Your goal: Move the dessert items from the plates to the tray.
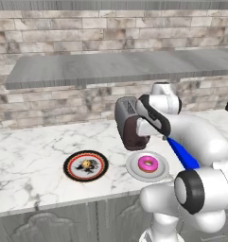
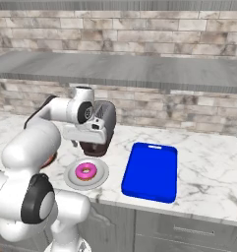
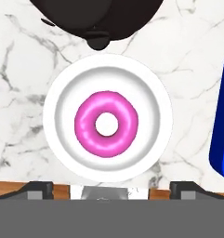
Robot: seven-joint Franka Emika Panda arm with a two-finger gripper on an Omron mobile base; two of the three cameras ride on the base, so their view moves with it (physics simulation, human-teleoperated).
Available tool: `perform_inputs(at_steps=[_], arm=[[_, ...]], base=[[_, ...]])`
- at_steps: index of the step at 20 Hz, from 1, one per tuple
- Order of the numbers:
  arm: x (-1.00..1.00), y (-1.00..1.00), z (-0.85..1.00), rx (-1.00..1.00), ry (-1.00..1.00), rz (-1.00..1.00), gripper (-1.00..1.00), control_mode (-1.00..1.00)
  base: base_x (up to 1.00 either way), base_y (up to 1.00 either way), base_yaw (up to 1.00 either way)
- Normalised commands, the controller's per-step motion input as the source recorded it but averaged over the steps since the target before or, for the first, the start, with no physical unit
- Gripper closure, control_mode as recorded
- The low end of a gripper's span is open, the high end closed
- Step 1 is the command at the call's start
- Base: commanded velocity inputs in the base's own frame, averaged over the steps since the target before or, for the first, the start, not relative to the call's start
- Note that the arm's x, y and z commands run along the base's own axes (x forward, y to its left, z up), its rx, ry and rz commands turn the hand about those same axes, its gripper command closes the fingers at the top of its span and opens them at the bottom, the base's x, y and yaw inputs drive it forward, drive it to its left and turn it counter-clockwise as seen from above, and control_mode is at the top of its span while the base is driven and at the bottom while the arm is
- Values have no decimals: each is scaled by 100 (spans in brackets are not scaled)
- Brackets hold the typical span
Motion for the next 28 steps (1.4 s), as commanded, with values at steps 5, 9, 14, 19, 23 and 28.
perform_inputs(at_steps=[5,9,14,19,23,28], arm=[[0,-8,-22,0,0,1,-100,-100],[0,-9,-25,0,0,1,-100,-100],[0,-5,-20,0,0,0,-100,-100],[0,-4,-22,1,0,0,-100,-100],[0,-2,-21,0,0,0,-100,-100],[0,-1,-15,0,2,0,-100,-100]], base=[[0,0,0],[0,0,0],[0,0,0],[0,0,0],[0,0,0],[0,0,0]])
